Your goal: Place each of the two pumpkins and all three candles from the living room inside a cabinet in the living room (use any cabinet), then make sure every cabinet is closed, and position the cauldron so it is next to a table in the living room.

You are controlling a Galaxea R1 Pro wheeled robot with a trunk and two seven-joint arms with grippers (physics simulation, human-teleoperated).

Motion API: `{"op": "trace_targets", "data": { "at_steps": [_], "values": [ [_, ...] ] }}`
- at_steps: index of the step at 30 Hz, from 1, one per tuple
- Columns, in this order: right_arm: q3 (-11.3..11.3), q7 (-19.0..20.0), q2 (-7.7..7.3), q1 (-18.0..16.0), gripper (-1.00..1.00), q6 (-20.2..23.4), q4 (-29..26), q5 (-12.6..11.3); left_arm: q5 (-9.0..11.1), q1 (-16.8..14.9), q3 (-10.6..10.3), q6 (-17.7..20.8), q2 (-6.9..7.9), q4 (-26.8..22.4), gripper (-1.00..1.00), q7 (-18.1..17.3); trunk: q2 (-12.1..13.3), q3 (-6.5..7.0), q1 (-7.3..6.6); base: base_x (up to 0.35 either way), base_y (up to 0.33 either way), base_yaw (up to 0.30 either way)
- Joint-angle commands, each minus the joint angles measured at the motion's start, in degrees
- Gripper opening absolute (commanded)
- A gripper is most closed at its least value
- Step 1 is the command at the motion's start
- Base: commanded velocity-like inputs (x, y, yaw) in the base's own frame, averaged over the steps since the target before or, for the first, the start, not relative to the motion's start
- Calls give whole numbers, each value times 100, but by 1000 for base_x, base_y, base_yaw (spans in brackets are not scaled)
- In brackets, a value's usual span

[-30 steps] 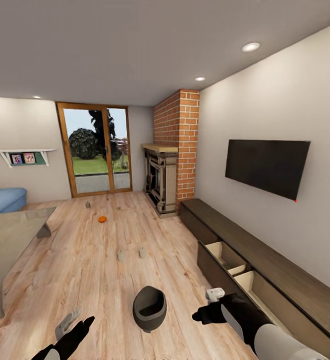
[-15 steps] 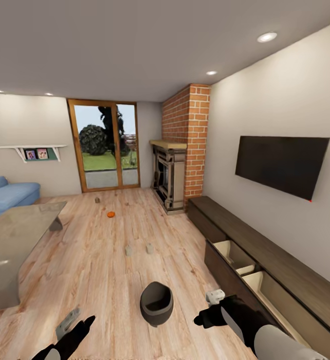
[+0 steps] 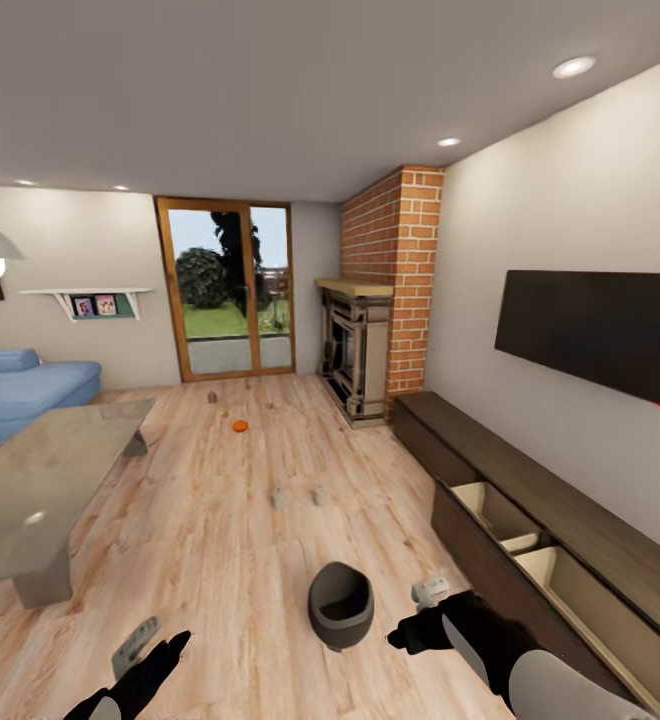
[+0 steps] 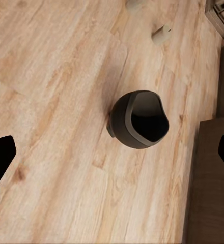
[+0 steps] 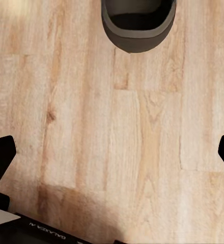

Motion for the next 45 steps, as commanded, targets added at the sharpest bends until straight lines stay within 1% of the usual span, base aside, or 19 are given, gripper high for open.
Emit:
{"op": "trace_targets", "data": {
  "at_steps": [1,4,6,22,45],
  "values": [
    [41,-9,-5,-2,100,28,-10,-37,50,-3,39,58,-3,-1,100,-30,-3,2,2,0,298,149],
    [45,-9,-5,-2,100,19,-10,96,50,-1,39,58,-3,1,100,-29,-3,18,2,0,299,190],
    [42,-9,-6,-2,100,14,-10,126,50,-3,39,58,-4,2,100,-29,-3,30,2,0,300,205],
    [47,-9,-3,-2,100,20,-10,158,50,-2,39,58,-4,6,100,-23,-3,127,2,1,300,204],
    [40,8,-8,-2,100,27,-17,158,50,-5,39,60,-3,7,100,-10,-3,135,2,94,320,15]
  ]
}}
